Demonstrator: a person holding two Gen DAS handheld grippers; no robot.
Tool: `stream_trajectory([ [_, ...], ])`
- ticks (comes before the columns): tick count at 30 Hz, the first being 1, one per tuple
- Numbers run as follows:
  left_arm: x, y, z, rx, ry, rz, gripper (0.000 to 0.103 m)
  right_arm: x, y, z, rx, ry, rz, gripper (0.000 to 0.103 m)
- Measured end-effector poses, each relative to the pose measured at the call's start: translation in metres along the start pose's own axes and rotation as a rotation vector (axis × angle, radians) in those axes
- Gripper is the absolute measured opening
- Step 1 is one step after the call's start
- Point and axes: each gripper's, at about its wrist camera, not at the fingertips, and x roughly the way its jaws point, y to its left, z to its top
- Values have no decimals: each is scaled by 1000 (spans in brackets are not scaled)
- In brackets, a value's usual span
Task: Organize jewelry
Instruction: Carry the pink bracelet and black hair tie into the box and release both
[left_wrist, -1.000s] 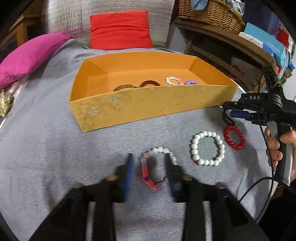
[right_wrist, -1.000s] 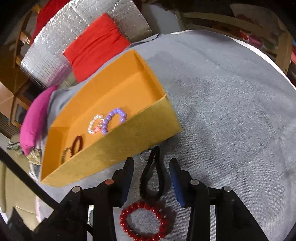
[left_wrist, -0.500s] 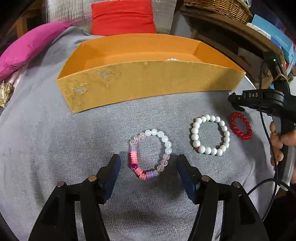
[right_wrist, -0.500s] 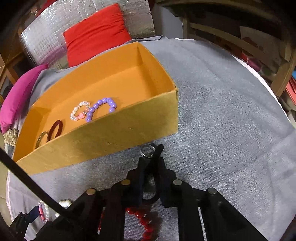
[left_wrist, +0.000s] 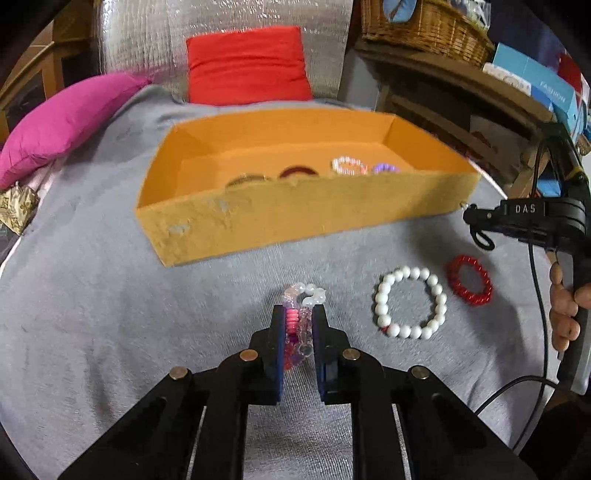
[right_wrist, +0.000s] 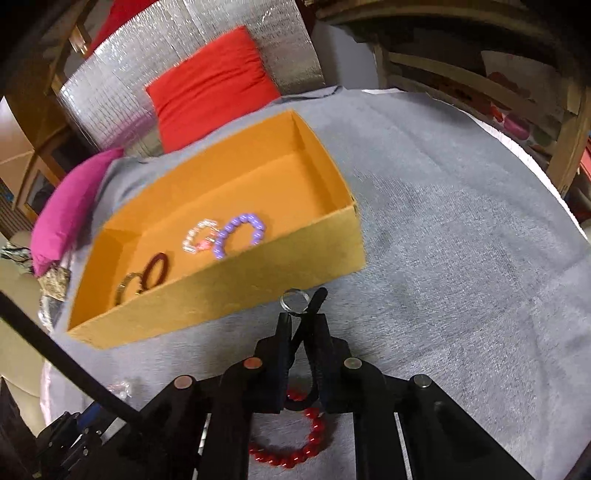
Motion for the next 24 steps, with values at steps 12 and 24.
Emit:
stream_trajectory([
  [12,-45,4,10,-7,-178,-9,14,-30,16,-15,-13,-46,106,13],
  [24,-51,14,32,-57,-264,20,14,-54,28,-8,-69,-199,109,13],
])
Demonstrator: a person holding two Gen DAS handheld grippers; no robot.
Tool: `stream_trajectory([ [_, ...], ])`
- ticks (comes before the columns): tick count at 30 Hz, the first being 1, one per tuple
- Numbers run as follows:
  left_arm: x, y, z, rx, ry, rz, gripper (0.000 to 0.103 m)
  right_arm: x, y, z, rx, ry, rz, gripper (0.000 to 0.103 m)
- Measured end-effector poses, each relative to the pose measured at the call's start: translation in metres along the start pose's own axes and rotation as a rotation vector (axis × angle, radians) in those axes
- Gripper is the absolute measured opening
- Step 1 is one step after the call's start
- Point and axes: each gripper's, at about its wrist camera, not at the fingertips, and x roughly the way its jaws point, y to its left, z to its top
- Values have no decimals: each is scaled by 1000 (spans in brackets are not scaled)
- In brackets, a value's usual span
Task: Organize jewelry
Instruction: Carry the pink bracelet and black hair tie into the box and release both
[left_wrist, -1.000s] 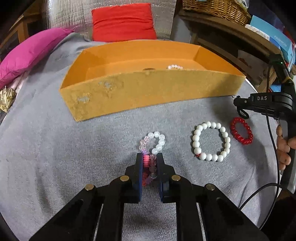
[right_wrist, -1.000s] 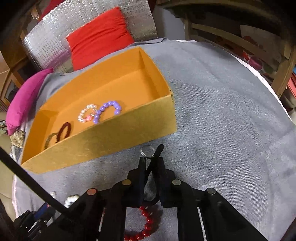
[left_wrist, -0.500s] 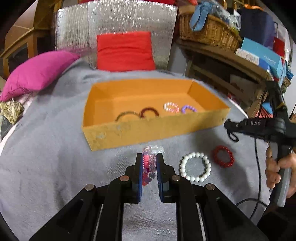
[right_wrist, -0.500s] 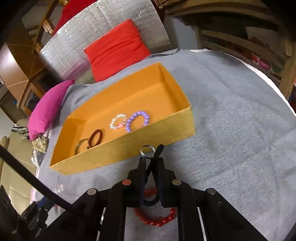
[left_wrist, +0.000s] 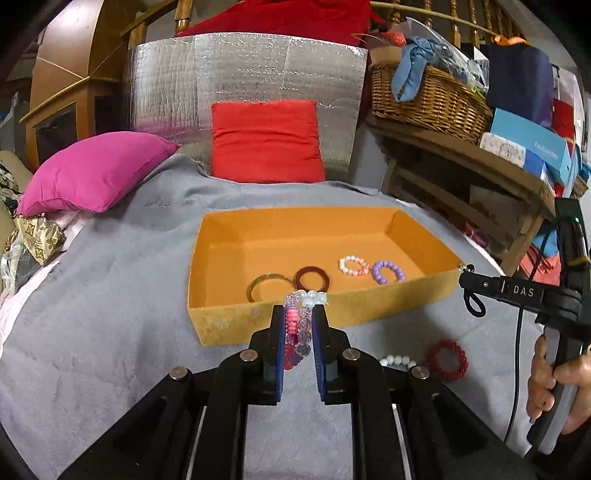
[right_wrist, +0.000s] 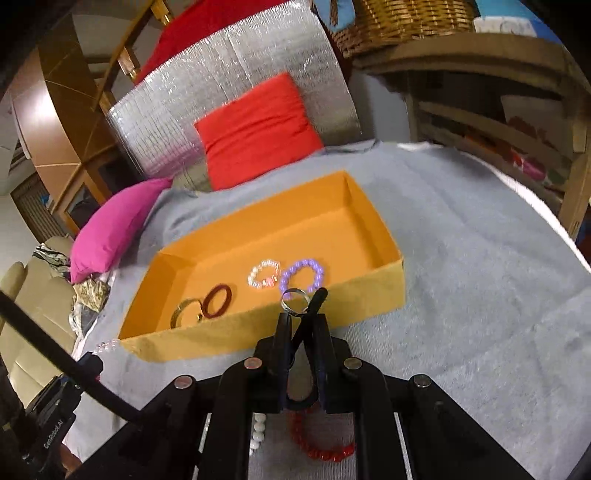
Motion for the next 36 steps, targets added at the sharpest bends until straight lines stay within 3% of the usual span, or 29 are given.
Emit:
stream_trajectory([
  [11,10,-6,28,-19,-44,-19,14,11,4,18,10,-41,39,13],
  [18,38,-3,52,-5,-3,15,14,40,15,40,-5,0,54,13],
  [23,86,4,85,20,117,34,14,71,17,69,-2,85,28,13],
  [28,138,9,108,28,264,39,14,119,17,109,1,230,-8,13],
  [36,200,14,116,-9,417,48,14,179,20,127,-39,350,-91,13],
])
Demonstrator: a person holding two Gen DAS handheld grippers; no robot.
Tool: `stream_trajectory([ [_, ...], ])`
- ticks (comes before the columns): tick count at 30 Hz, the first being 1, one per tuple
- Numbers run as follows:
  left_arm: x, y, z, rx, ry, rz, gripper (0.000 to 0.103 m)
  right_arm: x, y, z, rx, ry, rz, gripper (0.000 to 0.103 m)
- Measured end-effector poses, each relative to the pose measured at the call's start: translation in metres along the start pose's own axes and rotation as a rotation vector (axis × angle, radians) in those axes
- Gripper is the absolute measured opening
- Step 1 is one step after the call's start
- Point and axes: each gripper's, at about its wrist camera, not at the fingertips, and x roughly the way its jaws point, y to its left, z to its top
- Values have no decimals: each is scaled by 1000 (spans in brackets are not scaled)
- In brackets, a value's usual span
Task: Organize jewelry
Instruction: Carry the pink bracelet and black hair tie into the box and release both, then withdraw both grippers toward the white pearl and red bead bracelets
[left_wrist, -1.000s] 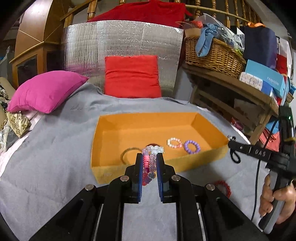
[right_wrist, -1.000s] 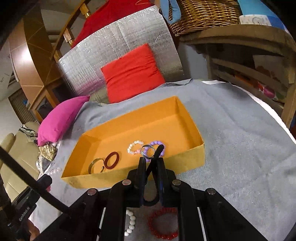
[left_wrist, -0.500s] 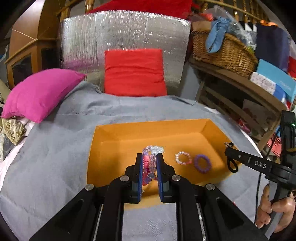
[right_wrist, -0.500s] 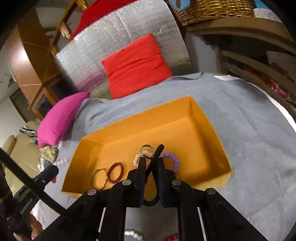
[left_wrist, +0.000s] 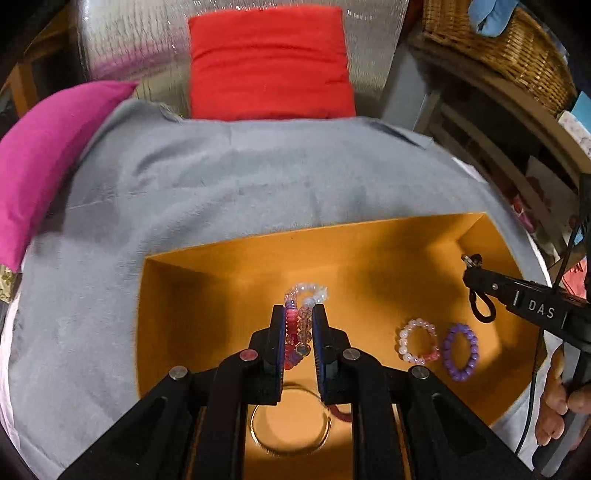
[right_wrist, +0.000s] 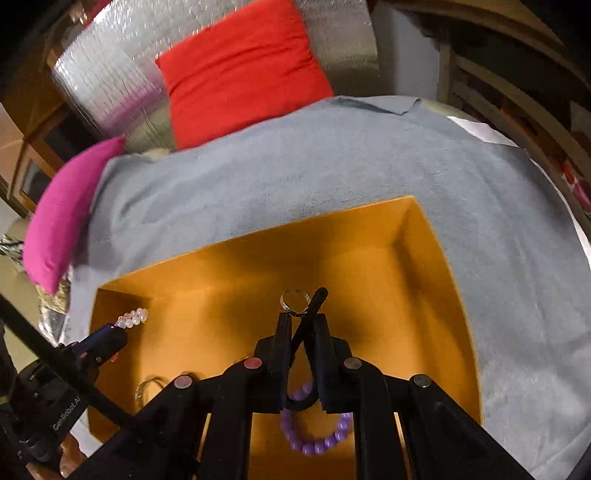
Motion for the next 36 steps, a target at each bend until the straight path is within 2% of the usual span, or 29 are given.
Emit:
stream_trajectory([
  [5,23,-1,5,-16,65,11,15,20,5,10,5,34,-40,14],
  [6,26,-1,6,-15,74,7,19,22,5,12,9,37,-48,15],
  [7,27,-1,5,-14,85,-1,23,22,5,13,14,36,-49,23],
  [8,26,-1,4,-13,86,-7,30,19,5,13,23,27,-51,37],
  [9,22,-2,3,-10,75,-11,36,16,5,13,25,13,-47,46],
  [10,17,-2,2,-5,60,-12,47,9,5,11,22,-16,-36,55],
  [11,7,-3,-1,3,30,-15,54,3,5,10,19,-45,-29,55],
  [16,-57,2,-30,-45,-118,-27,56,-49,-10,-21,38,-197,12,55],
  [18,-83,4,-50,-71,-172,-2,63,-74,-17,-43,44,-260,24,55],
  [22,-121,3,-95,-100,-253,62,67,-110,-28,-84,53,-322,48,55],
  [25,-133,3,-127,-130,-255,103,67,-134,-31,-114,72,-349,61,52],
  [28,-139,-1,-156,-115,-239,105,68,-152,-31,-145,80,-355,78,52],
  [32,-141,3,-185,-104,-230,127,68,-161,-31,-186,69,-337,77,52],
  [36,-129,7,-205,-103,-187,119,68,-161,-42,-218,87,-300,91,52],
])
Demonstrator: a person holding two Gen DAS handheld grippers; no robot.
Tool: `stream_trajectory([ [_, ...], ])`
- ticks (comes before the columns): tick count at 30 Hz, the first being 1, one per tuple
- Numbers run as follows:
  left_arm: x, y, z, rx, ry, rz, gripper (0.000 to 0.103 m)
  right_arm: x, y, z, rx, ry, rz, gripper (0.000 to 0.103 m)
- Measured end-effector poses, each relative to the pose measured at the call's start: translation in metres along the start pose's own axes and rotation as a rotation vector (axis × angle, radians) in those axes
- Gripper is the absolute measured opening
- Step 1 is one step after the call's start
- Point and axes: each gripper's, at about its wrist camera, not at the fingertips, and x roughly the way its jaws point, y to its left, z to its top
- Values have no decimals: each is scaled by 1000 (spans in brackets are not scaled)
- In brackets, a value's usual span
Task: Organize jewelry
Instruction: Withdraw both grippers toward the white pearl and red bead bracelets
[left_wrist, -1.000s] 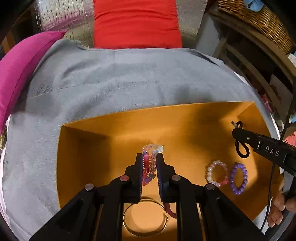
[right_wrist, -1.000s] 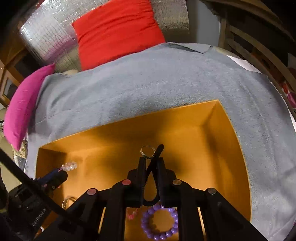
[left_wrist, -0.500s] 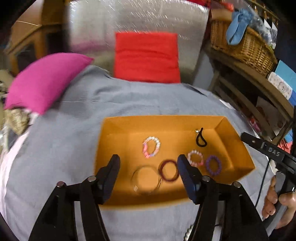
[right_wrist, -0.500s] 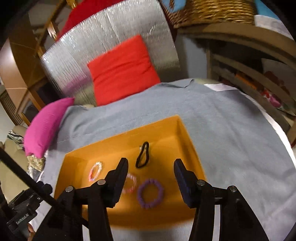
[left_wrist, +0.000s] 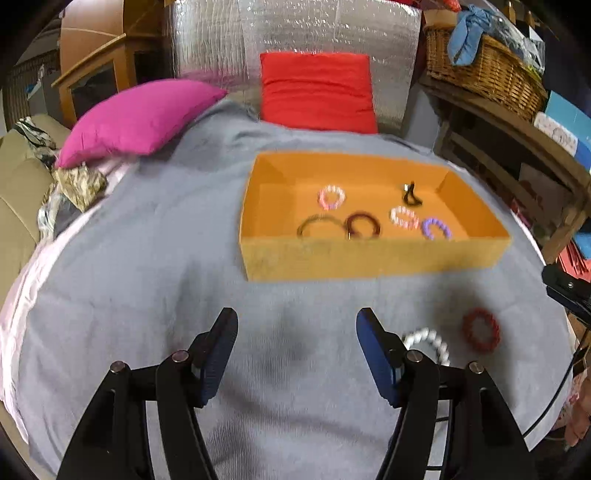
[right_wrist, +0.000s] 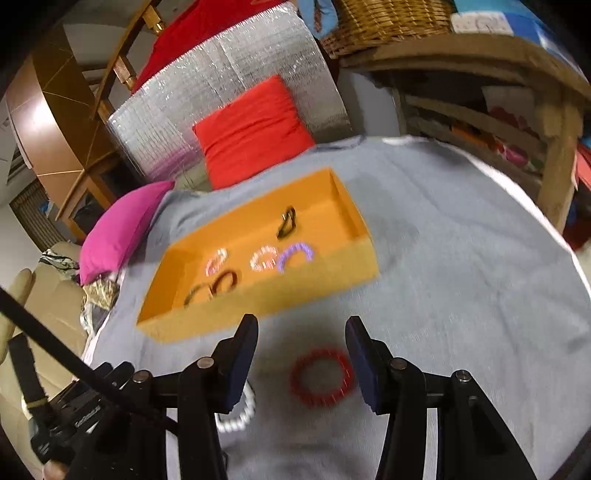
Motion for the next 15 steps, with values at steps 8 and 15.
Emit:
stream_trajectory([
  [8,25,-26,-23,81,82,-72,68,32,-34,-4,103,114,13,52],
  [15,33,-45,-26,149,108,-110,68,52,-37,-6,86,181,-12,52],
])
